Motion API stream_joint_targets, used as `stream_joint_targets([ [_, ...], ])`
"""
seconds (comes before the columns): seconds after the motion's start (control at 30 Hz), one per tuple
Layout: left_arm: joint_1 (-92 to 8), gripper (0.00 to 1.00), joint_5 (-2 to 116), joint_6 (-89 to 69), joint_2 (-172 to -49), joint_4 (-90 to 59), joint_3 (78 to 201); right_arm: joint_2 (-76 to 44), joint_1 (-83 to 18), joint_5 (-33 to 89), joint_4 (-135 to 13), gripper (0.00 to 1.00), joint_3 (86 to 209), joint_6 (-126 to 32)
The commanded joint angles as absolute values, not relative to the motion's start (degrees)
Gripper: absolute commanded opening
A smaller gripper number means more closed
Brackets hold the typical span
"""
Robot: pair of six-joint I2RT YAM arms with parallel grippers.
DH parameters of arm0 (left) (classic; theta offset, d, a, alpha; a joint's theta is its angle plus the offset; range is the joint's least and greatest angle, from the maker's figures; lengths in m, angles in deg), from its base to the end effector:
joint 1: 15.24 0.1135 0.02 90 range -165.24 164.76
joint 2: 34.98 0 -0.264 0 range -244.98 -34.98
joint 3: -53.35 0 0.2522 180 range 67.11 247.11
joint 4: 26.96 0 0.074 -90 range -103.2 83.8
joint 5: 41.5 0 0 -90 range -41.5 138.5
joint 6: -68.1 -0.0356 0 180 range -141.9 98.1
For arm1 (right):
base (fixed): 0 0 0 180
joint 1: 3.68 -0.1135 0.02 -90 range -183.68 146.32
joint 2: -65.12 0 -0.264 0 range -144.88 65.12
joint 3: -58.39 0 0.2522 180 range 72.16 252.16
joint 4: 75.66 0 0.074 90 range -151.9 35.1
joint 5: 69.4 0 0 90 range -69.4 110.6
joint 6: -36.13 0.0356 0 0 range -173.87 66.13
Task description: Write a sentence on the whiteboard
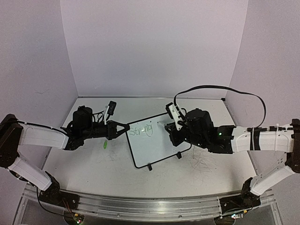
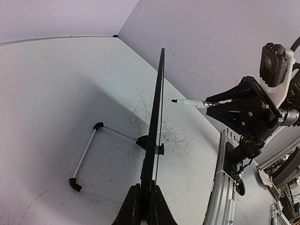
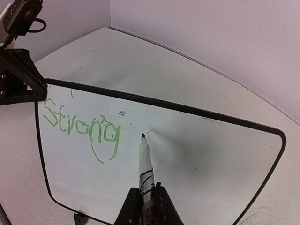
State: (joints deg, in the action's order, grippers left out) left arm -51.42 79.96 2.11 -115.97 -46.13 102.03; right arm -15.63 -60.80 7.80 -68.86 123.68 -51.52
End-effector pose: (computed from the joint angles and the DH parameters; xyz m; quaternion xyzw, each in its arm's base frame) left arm 0.2259 -0.1882 0.2157 0.2475 0.7319 -0.4837 0.4111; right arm 0.1810 0.2655 0.2657 -0.3244 0.7612 0.1943 0.5268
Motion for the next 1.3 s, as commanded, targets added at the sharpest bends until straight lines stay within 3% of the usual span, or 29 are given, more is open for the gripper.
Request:
stream_joint_targets([
  [0.0,-51.1,0.00,78.6,1.3,-117.0,-44.1,104.1,-16.7,-60.3,6.2,-71.7,0.00,126.9,-51.8],
  [1.27,-51.1,0.00,78.8,1.1,-117.3,-43.8,104.7,-19.0,-59.1,7.7,-68.6,0.00,125.1,-45.4],
])
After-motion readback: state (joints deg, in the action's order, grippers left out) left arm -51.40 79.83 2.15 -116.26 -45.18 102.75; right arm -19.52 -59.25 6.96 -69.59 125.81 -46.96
